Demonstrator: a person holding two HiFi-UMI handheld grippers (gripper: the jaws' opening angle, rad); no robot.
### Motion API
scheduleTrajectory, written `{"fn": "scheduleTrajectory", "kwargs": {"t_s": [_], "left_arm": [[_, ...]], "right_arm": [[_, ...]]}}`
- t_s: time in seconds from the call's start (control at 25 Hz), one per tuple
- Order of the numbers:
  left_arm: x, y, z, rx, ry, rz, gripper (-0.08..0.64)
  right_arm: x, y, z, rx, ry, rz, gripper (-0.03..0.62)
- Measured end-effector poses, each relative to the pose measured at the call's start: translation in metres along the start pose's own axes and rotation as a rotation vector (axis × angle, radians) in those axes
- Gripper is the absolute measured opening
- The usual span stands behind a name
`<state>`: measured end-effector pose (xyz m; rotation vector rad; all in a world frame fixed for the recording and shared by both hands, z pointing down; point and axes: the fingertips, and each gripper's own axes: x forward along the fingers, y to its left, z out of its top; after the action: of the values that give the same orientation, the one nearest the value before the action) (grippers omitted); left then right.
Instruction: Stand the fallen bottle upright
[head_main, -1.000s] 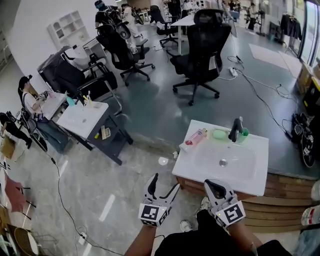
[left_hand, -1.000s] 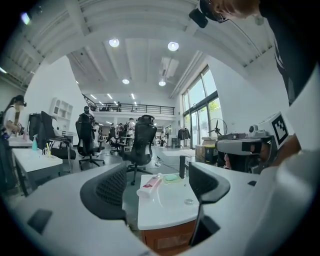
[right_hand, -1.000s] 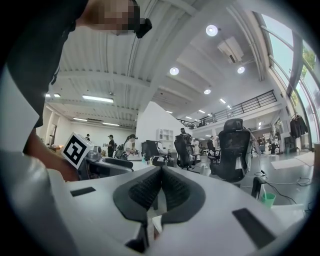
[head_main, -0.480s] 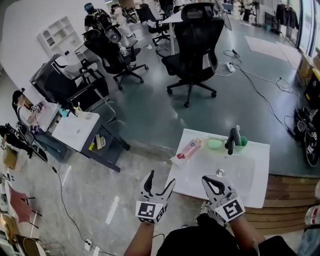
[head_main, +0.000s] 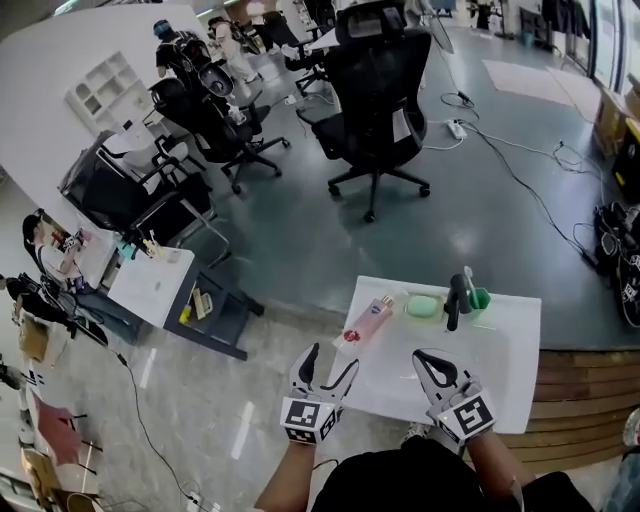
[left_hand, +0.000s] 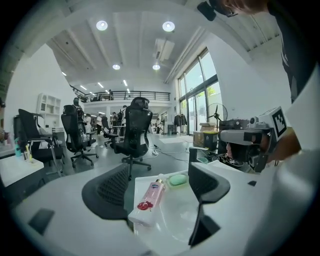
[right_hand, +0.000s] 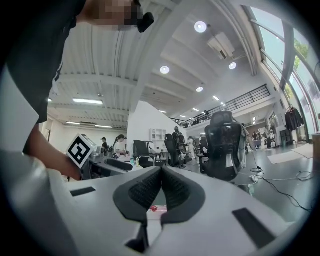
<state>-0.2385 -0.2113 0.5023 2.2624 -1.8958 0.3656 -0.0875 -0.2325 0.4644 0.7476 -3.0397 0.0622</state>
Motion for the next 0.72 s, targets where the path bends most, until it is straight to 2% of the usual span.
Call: {"fn": "scheduleTrajectory", "kwargs": {"t_s": [0.2,0.4,0.6,0.72], "left_arm": [[0.028,-0.004,0.005,0.021,0.016,-0.014,0.373],[0.066,-0.003,-0.002,0.031,0.049,-0.104,0.373],[0.103,0.007,-0.02,0.075,0.147,-0.165,0.373],[0.121,0.017,-0.035,0.043,0.229,-0.174,0.373]], "right_arm": [[-0.01,-0.023,-0.015,0.019,0.026,-0.022,0.015],[0.0,-0.038,-0.019,0.013,0.043,-0.062,0.015],[0.011,-0.039,-0.009,0.004,0.047,-0.096,0.015],[0.016,-0.044,-0.008,0.005,0.048,-0.128,0.015]]}}
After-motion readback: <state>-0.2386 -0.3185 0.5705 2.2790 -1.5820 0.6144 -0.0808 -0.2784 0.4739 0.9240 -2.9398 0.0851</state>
